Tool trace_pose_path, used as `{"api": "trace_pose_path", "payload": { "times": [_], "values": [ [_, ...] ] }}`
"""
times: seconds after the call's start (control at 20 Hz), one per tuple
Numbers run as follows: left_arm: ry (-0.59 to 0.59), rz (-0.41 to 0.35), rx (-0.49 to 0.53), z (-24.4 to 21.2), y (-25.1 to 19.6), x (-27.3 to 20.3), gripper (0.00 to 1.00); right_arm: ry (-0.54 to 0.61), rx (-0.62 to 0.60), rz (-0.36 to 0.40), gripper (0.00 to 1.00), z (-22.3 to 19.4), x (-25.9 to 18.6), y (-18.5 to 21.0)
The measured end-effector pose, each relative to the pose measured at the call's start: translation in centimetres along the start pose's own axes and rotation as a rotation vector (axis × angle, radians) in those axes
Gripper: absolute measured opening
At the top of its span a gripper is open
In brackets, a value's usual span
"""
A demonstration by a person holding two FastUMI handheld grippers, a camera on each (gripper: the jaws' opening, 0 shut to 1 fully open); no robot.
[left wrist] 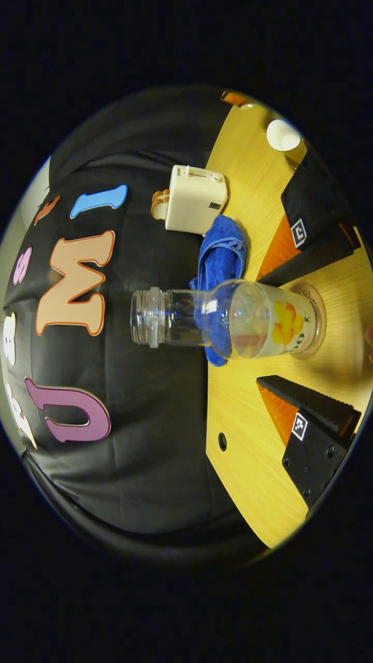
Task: Open the teacup lid with one hand, grasp the water bottle and pour water into the teacup with the other hand; after pouring, place the water bottle on the coaster and then close the teacup lid.
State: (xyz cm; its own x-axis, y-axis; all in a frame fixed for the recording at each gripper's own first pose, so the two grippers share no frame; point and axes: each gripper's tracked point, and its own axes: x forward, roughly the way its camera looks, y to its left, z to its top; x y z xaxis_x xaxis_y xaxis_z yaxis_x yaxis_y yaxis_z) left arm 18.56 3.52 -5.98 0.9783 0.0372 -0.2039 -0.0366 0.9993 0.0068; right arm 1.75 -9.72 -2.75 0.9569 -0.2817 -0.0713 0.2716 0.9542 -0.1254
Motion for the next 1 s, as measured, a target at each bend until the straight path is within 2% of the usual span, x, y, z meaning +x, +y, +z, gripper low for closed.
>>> {"api": "trace_pose_path", "payload": {
  "times": [0.15,0.5,0.75,1.0],
  "values": [
    [-0.033,0.006,0.006,0.8,0.4,-1.5,0.99,0.001,0.0,0.0,0.32,-0.1,0.0,0.0],
    [-0.102,-0.039,0.035,1.1,-0.9,-5.0,0.99,0.003,0.001,0.032,0.32,-0.1,0.0,0.6],
    [-0.159,-0.042,0.058,1.4,-0.9,-7.9,0.99,0.008,0.006,0.151,0.31,-0.2,0.1,3.2],
    [-0.202,-0.018,0.041,1.6,0.0,-10.2,0.98,0.014,0.011,0.315,0.32,-0.2,0.3,7.7]
  ]
}}
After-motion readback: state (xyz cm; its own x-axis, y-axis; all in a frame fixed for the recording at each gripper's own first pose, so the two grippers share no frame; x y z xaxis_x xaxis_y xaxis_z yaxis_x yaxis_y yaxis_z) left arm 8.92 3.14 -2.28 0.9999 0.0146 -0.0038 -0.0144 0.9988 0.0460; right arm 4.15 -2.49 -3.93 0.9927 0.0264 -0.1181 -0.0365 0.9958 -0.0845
